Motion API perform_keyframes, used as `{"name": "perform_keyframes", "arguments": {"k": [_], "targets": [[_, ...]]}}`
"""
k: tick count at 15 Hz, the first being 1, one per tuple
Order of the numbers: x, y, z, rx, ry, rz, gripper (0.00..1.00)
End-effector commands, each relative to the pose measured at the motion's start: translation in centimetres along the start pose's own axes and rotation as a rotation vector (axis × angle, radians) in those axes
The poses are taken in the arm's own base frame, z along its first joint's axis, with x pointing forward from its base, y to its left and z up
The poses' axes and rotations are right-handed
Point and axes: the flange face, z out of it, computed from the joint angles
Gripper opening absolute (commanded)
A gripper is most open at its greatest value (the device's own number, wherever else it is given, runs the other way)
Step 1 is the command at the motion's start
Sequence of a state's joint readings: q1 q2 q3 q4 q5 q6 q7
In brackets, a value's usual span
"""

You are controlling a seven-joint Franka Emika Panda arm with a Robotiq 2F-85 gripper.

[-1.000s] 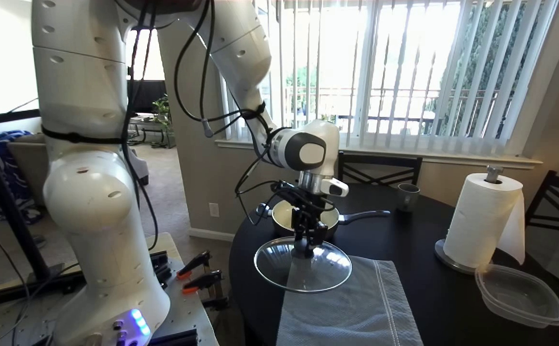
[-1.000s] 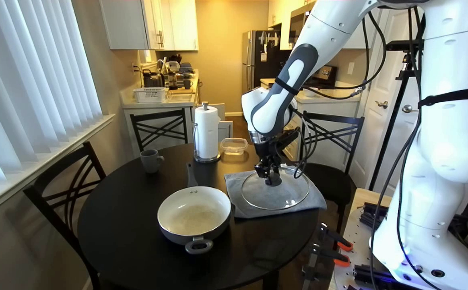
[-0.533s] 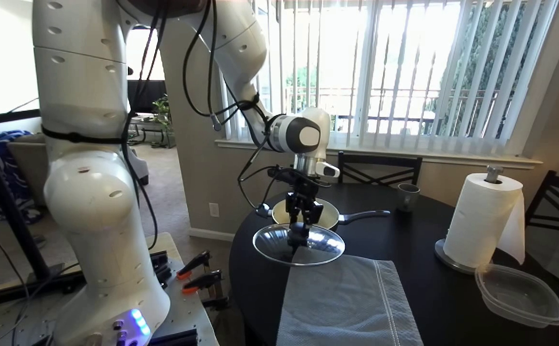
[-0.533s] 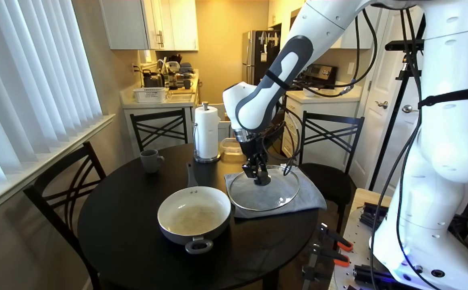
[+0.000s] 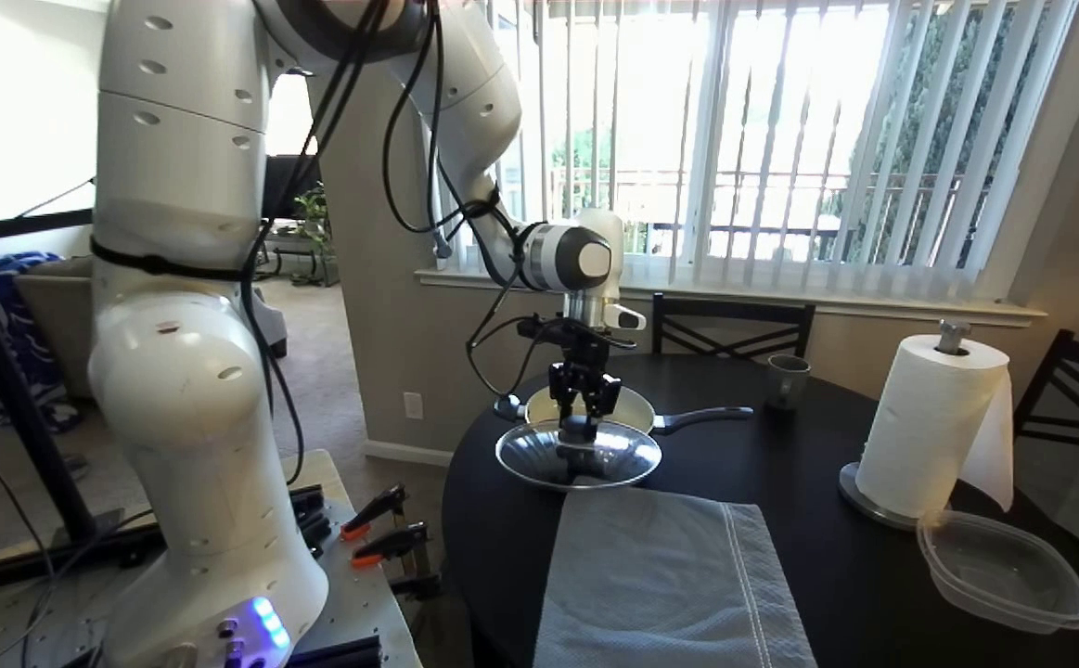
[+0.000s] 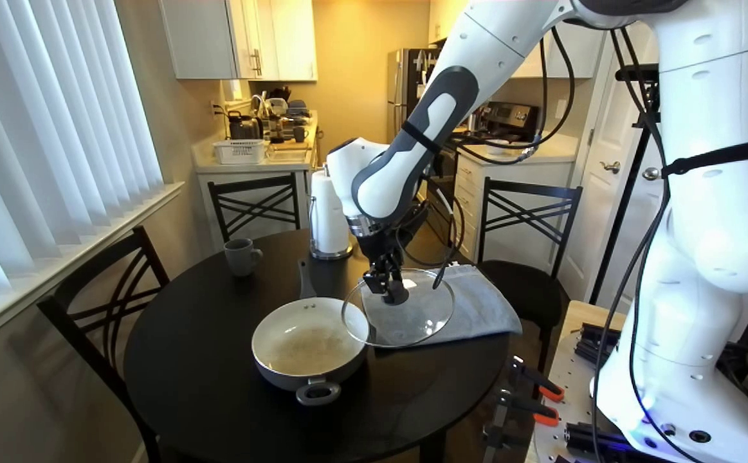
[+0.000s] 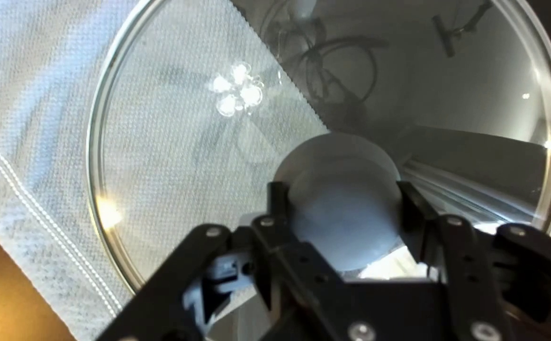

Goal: Put the lid on the pot

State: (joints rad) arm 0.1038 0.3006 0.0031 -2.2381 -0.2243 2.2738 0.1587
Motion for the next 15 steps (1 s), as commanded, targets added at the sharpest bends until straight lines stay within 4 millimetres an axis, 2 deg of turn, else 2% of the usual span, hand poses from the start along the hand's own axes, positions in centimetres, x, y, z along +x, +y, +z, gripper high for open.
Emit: {"name": "perform_keyframes", "arguments": {"k": [1,6,10,15], "targets": [[2.9,-2.1,-2.6,-0.052,0.002,-0.052,0.33],[7.0,-6.2,-4.2,-0.087,-0.024,-0.104,0.33],[9.8,-9.6,-3.9,-0.097,-0.037,-0.149,0.33],[12.2,-11.7,-4.1,-0.070,0.024,-0.152,0.33]]}}
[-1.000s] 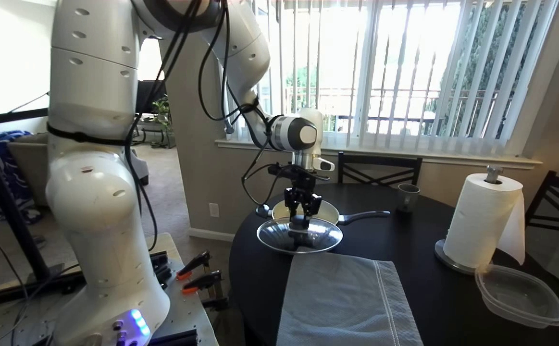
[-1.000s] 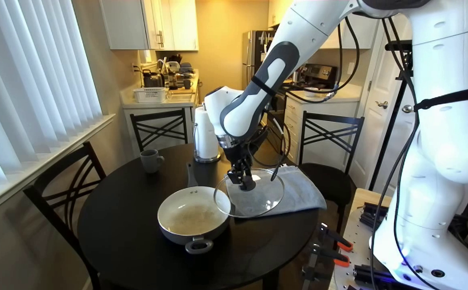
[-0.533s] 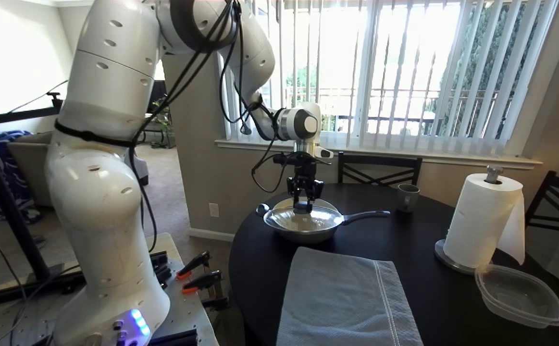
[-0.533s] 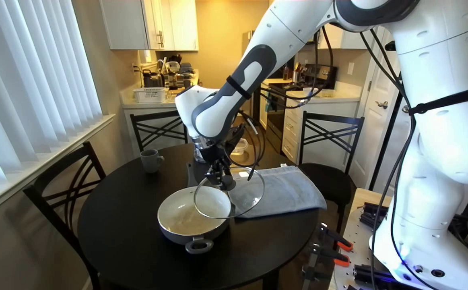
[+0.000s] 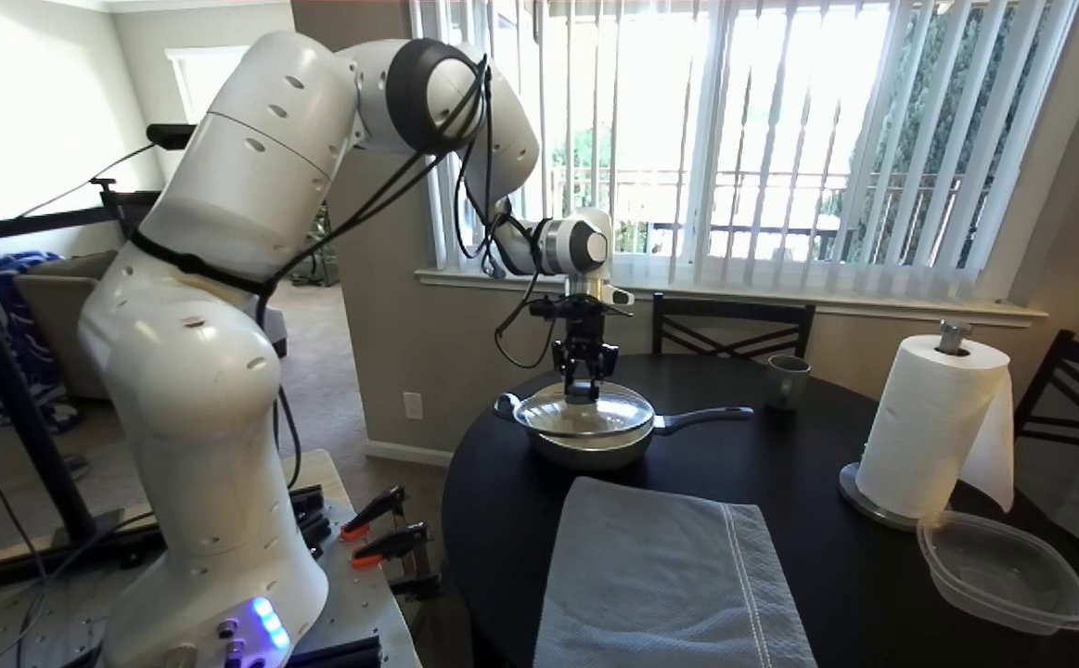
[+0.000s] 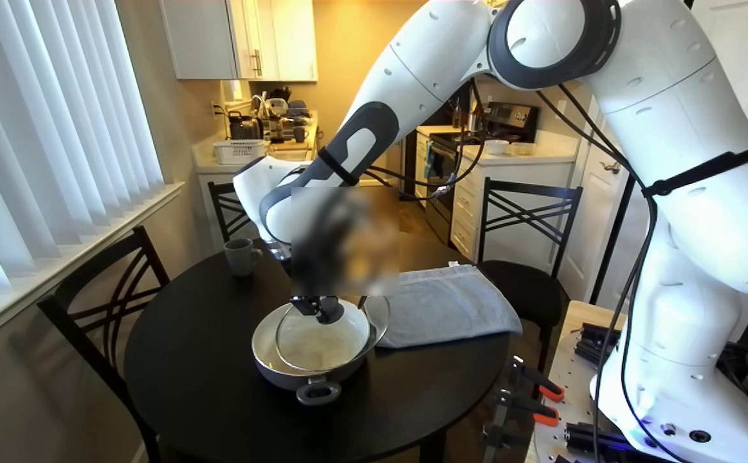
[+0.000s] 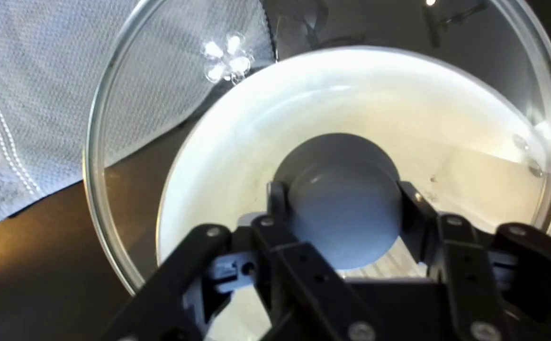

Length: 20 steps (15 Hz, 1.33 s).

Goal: Put the lid on the pot

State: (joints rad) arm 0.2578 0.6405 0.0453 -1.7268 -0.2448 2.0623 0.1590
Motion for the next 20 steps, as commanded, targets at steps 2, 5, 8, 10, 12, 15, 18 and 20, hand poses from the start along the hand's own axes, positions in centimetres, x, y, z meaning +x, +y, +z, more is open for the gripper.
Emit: {"name": "perform_keyframes", "arguments": {"k": [2,5,8,10,12,15,18,20], "targets": [[1.6,0.0,-1.8,0.000,0.051,0.023,0.33],[2.2,0.3,-2.2,0.037,0.087,0.022,0.33],[2.6,0.5,-2.2,0.064,0.112,0.028,0.33],[2.7,0.8,-1.9,0.073,0.113,0.041,0.33],[2.8,1.0,-1.5,0.095,0.097,0.057,0.33],[3.0,1.2,-0.8,0.129,0.106,0.049,0.33],[3.5,1.4,-0.1,0.147,0.138,0.039,0.33],[3.7,1.5,0.1,0.156,0.153,0.039,0.33]]}}
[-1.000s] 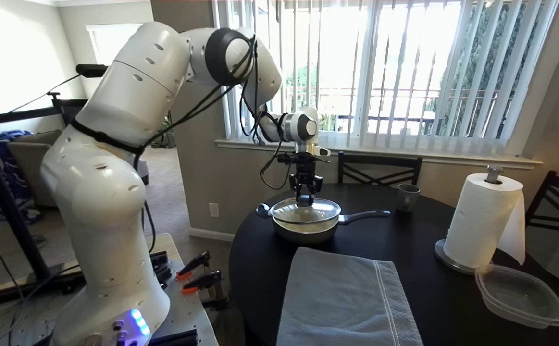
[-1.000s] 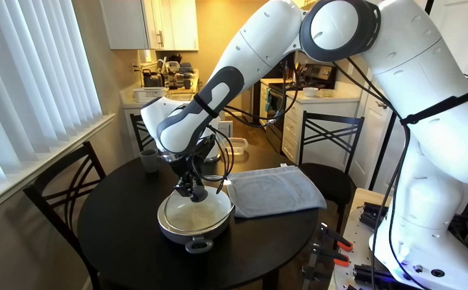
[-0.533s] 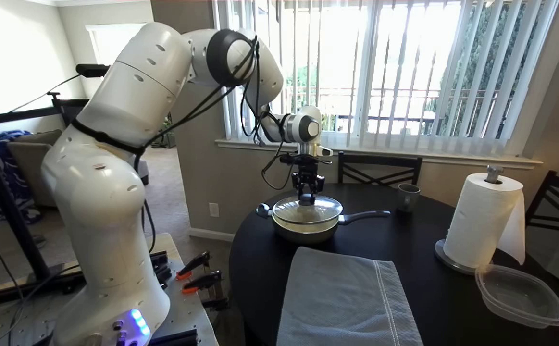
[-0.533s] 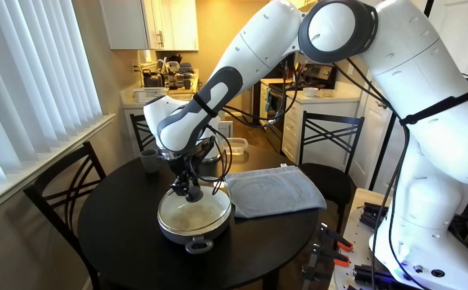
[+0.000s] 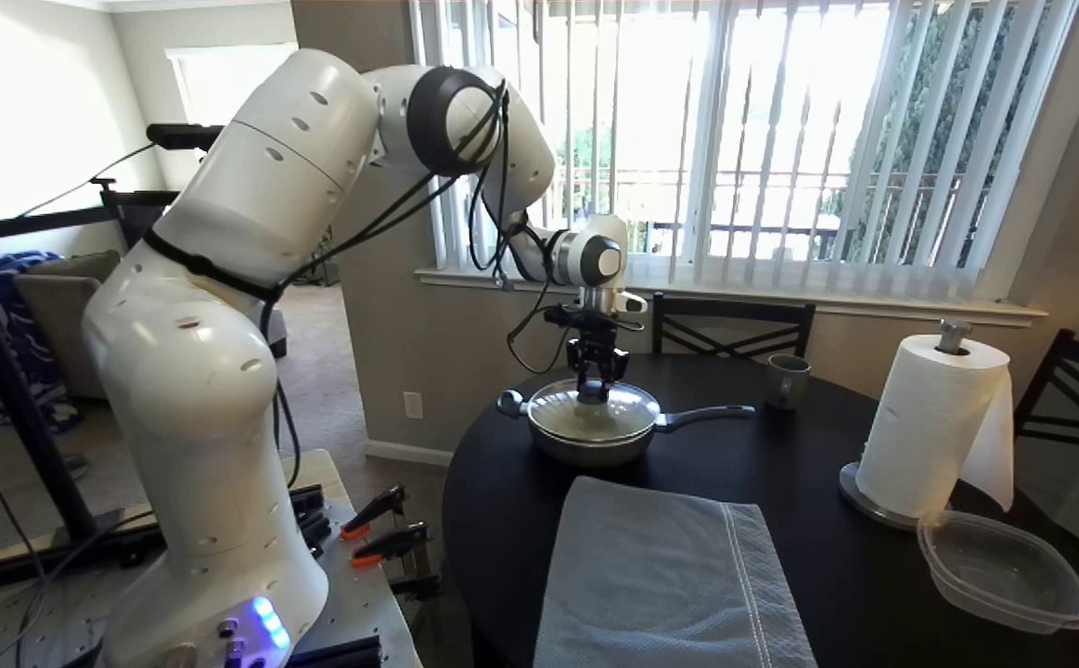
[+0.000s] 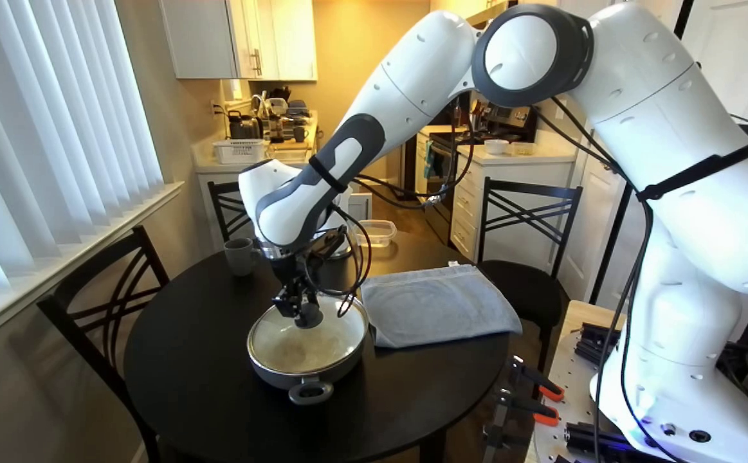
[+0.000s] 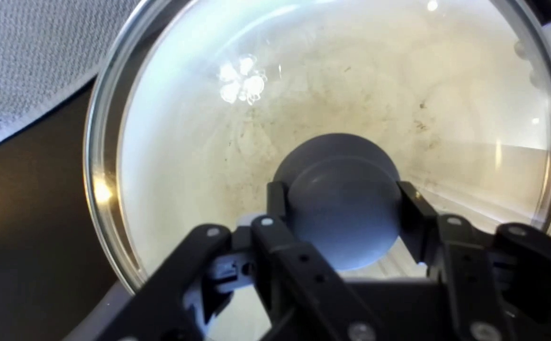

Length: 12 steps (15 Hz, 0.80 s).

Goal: Put the lid on the pot

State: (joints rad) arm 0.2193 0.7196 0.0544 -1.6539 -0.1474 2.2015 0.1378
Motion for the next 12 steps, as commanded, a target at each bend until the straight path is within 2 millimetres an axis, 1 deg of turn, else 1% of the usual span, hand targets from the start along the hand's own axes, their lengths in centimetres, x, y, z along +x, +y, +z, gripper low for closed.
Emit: {"name": "perform_keyframes", "arguments": {"k": [1,7,12], "targets": [[0.48,0.49,-0.78,0.044,0.042,-0.021,0.33],[0.20,1.05,-1.24,0.061,0.082,-0.004,0.33],[0.31,1.24,-0.88,0.073,0.078,-0.003,0.33]]}}
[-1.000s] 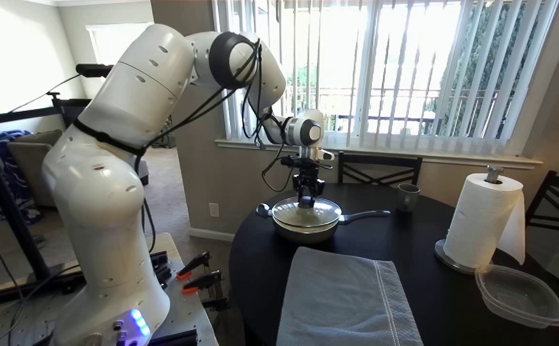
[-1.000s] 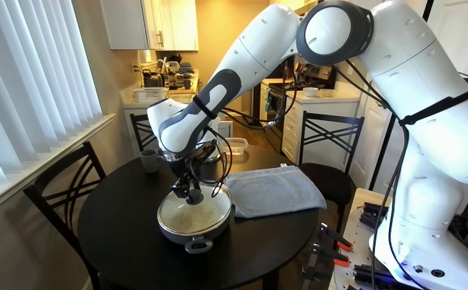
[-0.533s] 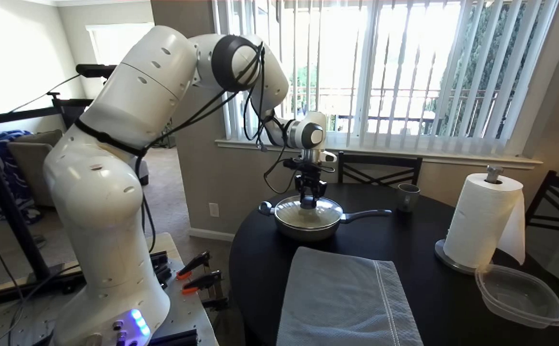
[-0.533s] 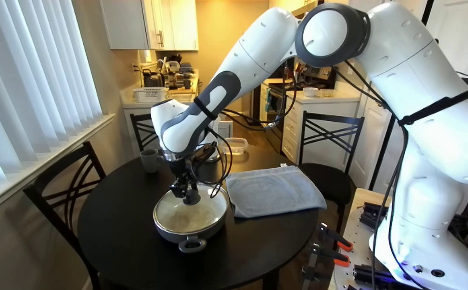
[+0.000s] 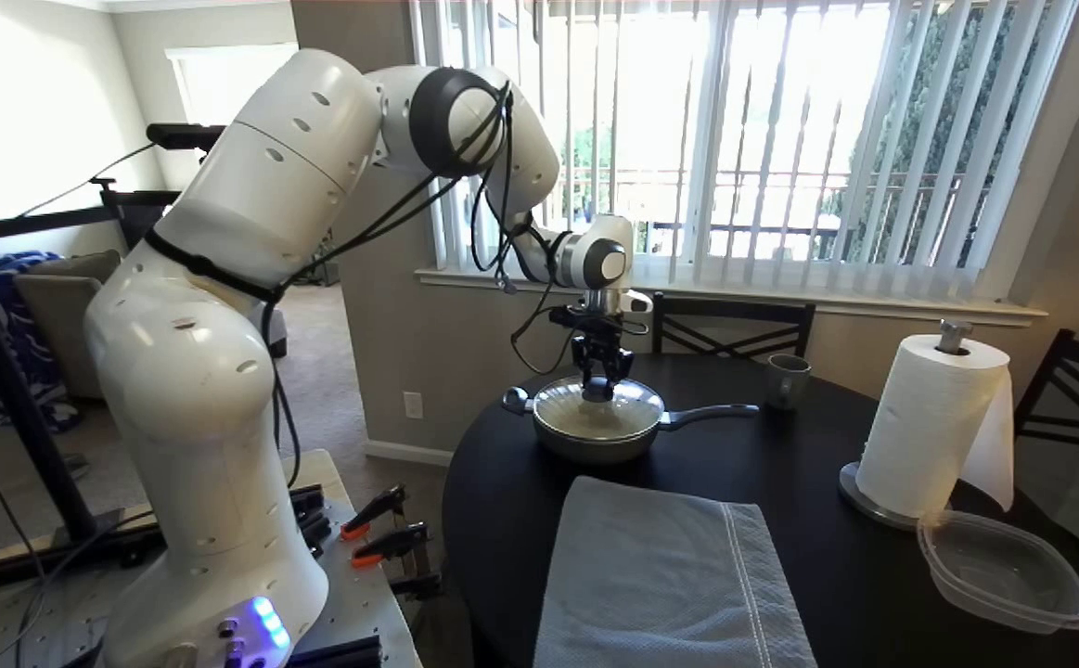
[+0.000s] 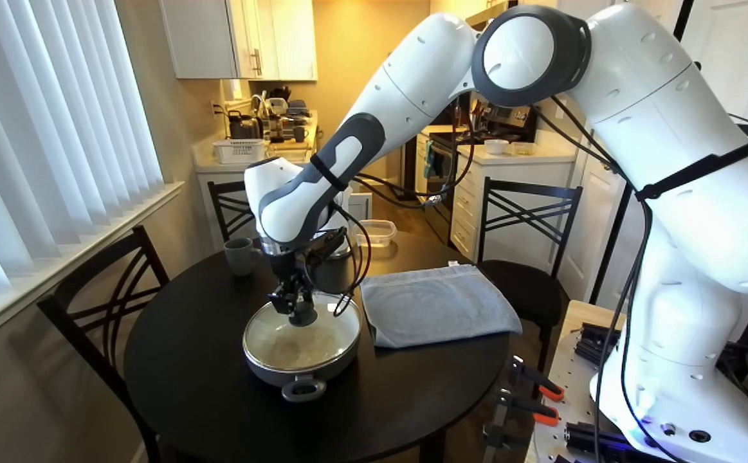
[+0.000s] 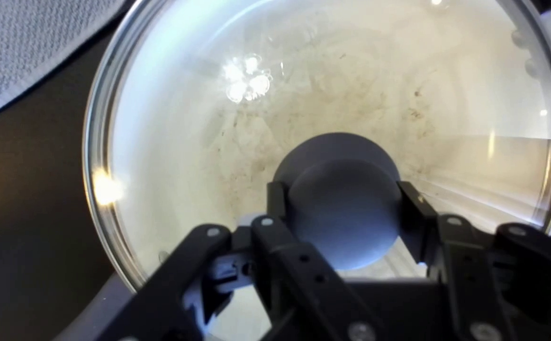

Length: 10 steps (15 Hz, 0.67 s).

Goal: Put the lid on the pot

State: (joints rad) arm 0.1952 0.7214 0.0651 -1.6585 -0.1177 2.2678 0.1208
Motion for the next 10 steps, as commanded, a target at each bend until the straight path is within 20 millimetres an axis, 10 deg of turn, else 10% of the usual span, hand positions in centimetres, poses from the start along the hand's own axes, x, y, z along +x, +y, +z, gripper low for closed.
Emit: {"name": "perform_keyframes", "arguments": {"k": [1,2,3,10], "targets": [[-0.3,0.5,-0.7,0.030,0.019,-0.014,0.33],[-0.3,0.4,-0.6,0.030,0.016,-0.015,0.33],[-0.4,0.5,-0.6,0.026,0.013,-0.013,0.83],[-1.9,-0.1,-2.2,0.025,0.041,-0.038,1.00]]}}
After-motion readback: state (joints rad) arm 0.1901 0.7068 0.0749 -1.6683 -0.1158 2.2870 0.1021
